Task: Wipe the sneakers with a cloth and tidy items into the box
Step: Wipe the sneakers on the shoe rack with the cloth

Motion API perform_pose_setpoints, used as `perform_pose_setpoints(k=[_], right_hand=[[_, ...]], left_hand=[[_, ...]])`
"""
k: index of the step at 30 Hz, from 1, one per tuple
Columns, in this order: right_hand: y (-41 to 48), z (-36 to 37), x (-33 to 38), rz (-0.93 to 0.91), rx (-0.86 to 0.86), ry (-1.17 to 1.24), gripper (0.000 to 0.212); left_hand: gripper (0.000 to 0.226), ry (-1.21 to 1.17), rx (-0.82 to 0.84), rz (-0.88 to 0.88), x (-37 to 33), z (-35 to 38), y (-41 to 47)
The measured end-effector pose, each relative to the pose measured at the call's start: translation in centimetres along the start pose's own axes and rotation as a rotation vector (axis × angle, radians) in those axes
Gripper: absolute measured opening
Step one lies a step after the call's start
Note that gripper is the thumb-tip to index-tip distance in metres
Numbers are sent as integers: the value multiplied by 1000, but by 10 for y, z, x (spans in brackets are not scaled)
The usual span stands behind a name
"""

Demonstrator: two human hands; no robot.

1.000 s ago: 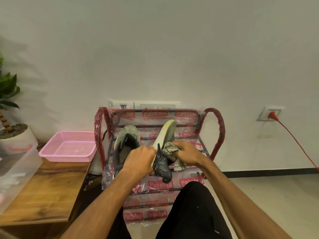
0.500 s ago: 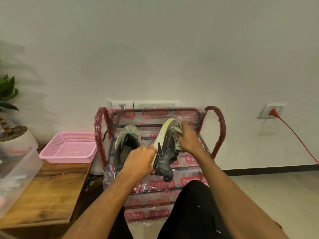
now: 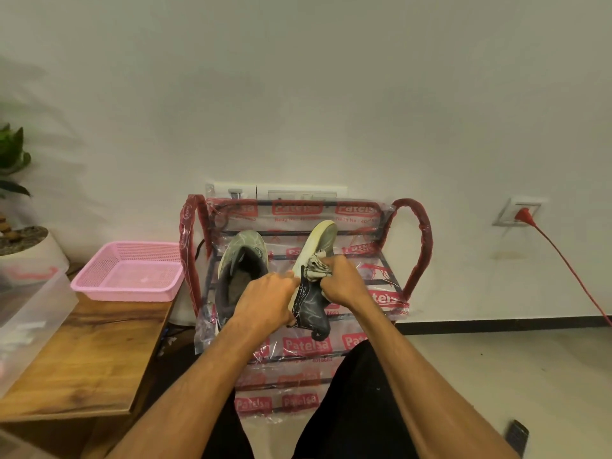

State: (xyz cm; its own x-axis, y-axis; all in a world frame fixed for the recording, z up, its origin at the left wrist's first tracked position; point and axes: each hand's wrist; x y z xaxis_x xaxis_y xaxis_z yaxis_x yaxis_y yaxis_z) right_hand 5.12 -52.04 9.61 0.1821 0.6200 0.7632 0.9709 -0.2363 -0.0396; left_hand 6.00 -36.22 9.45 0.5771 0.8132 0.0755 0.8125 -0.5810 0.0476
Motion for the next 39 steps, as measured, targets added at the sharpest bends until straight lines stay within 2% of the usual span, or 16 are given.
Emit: perform_pose_setpoints(k=[5, 8, 13, 17, 20, 27, 35, 39], right_hand=[[-16, -19, -10, -111, 125, -98, 18], [-14, -53, -3, -90, 236, -68, 28], [-5, -55, 7, -124, -102, 33, 20], [-24, -4, 5, -222, 51, -233, 59], [-48, 20, -3, -361, -3, -410, 73], [-51, 17, -15, -413, 53, -752, 80], [-51, 32, -2, -322, 59, -860, 81], [-71, 45, -12, -309, 40, -966, 70]], left_hand=[[62, 27, -11, -2, -1, -2, -1], [61, 23, -19, 18, -4, -1, -3], [67, 45, -47, 80, 0, 5, 4], [71, 149, -122, 142, 3, 14, 1], [72, 171, -179, 156, 6, 18, -3], [57, 53, -171, 146, 2, 15, -4], [54, 56, -100, 83, 8, 6, -6], [48, 48, -115, 91, 4, 5, -5]])
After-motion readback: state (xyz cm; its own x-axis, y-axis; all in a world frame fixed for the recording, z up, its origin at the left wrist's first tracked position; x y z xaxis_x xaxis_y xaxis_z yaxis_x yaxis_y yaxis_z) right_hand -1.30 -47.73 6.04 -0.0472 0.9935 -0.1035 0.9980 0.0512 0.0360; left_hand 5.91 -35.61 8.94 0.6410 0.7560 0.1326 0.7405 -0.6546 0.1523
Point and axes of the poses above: each hand's wrist, its own y-axis towards the middle knuckle, its own z-axis out of the palm, x = y × z, and after that the axes turned 6 degrees about y, right-handed
